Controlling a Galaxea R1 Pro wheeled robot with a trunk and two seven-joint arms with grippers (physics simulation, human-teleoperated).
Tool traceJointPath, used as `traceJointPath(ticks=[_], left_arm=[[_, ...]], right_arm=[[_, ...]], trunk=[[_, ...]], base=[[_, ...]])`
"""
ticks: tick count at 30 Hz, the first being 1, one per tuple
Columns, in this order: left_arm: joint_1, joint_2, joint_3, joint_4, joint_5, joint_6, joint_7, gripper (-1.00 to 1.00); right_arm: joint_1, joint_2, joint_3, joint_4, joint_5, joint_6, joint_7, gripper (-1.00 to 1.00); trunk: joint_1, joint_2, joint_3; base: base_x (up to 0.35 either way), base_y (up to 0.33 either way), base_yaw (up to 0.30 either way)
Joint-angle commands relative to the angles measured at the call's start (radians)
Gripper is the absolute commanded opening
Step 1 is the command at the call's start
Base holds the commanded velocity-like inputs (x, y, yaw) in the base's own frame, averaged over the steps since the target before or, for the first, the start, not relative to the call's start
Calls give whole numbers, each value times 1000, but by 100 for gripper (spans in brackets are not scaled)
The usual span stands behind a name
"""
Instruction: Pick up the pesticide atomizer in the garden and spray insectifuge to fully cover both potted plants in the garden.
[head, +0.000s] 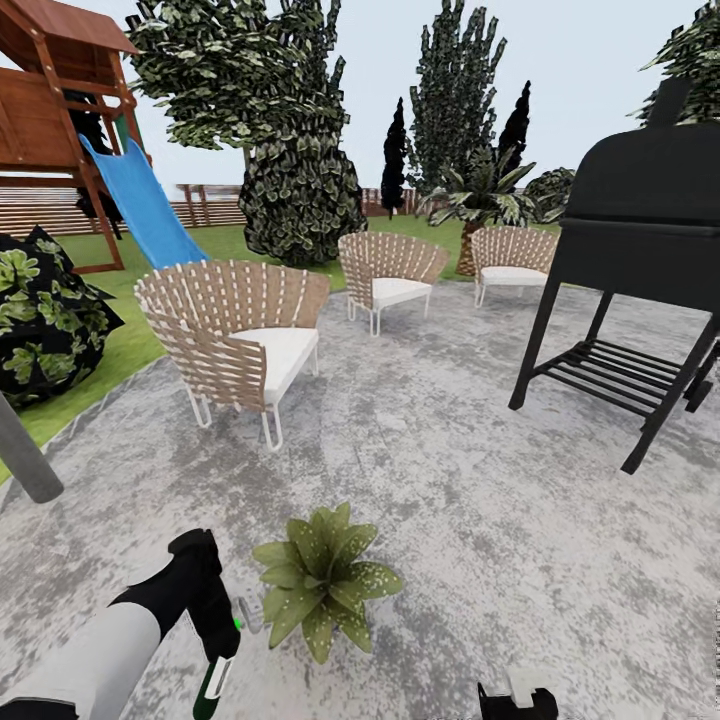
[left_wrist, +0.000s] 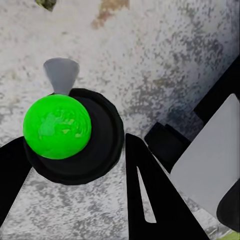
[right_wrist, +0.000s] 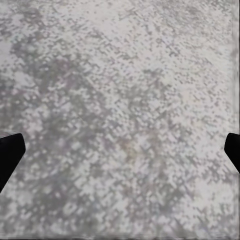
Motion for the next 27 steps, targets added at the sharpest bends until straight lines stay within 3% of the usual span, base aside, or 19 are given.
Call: traceJointPath(ticks=[1, 5, 8, 10, 22, 27], left_arm=[[0, 2, -4, -2, -2, 5, 1, -100], [1, 10, -8, -2, -15, 1, 0, -100], [0, 16, -4, -4, -16, -90, 3, -100], [0, 16, -3, -4, -16, -107, 6, -100], [0, 9, 3, -5, -13, -110, 10, -100], [1, 32, 1, -3, -14, -109, 9, -100]], right_arm=[[-1, 0, -8, 1, 11, -3, -3, 100], [-1, 0, -8, 2, 11, -3, -3, 100], [-1, 0, -8, 2, 11, -3, -3, 100], [-1, 0, -8, 2, 11, -3, -3, 100], [-1, 0, -8, 2, 11, -3, -3, 100], [-1, -1, -8, 3, 12, -3, -1, 100]], trunk=[[0, 0, -1], [0, 0, -1], [0, 0, -1], [0, 0, -1], [0, 0, -1], [0, 0, -1]], base=[[0, 0, -257], [0, 0, -263], [0, 0, -184], [0, 0, -30], [-17, 236, -2], [6, 80, 0]])
